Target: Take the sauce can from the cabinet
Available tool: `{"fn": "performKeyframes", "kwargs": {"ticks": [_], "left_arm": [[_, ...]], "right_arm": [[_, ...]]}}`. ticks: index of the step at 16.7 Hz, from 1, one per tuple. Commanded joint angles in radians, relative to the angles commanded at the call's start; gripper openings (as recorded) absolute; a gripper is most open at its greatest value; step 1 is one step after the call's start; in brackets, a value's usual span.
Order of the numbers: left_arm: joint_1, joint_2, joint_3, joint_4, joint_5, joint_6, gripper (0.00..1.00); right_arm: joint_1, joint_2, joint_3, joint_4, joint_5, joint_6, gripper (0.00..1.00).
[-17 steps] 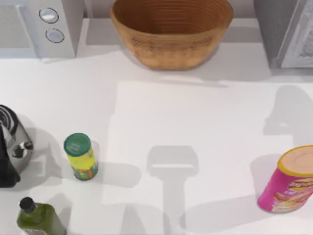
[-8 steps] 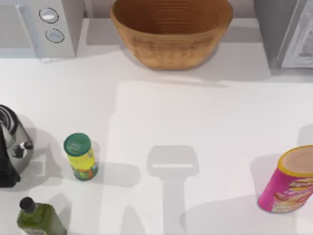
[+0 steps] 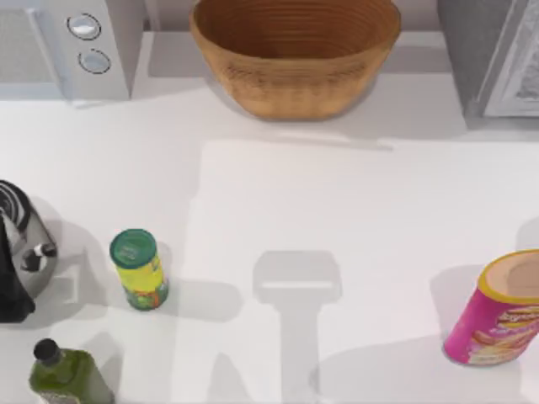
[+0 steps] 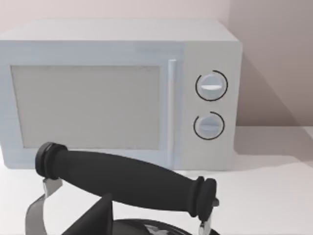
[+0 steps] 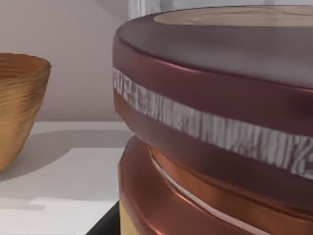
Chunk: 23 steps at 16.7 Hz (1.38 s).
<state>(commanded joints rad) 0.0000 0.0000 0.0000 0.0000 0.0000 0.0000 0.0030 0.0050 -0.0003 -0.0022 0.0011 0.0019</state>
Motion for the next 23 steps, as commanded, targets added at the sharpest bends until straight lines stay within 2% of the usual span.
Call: {"fn": "performKeyframes", "kwargs": {"ticks": [5, 13, 23], "left_arm": [[0.000, 0.000, 0.000, 0.000, 0.000, 0.000, 1.00], [0.000, 0.000, 0.000, 0.000, 0.000, 0.000, 1.00], [0.000, 0.000, 0.000, 0.000, 0.000, 0.000, 1.00]], "right_arm": [[0.030, 0.081, 0.048, 0.078, -0.041, -0.017, 0.00], [0.196, 0.490, 0.233, 0.469, -0.193, -0.047, 0.00], [0.404, 0.957, 0.441, 0.890, -0.282, -0.078, 0.00]]}}
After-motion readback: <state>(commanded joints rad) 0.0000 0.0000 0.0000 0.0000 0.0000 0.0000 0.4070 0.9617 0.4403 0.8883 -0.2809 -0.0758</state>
